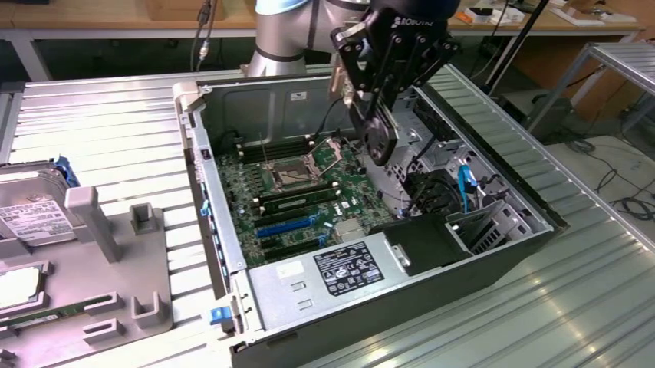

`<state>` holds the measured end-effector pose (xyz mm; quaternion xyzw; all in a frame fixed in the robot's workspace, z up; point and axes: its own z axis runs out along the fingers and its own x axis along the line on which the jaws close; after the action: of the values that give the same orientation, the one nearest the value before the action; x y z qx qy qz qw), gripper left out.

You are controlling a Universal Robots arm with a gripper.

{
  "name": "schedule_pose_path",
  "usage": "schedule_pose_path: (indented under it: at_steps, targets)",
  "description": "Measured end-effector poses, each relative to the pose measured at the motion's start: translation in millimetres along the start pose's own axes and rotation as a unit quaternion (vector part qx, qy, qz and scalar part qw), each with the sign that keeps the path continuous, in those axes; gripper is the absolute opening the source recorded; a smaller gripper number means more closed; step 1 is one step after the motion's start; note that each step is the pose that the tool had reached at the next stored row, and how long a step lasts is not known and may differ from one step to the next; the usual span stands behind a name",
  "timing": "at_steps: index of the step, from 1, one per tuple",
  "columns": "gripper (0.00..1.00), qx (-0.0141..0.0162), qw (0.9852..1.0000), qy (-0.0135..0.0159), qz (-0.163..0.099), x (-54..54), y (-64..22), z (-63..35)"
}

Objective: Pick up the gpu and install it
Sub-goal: 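Pick up the gpu and move the gpu toward the slot, then insert the gpu into the slot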

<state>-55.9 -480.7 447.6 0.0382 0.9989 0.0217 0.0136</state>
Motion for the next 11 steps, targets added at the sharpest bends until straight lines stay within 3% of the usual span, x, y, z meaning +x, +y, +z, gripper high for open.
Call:
schedule_pose_path:
  at_steps: [3,11]
  targets:
    - [0.27,0.0,1.0,0.0,0.0,-9.3,0.7,0.3]
    - [0.27,0.0,1.0,0.0,0.0,-10.4,0.8,0.3]
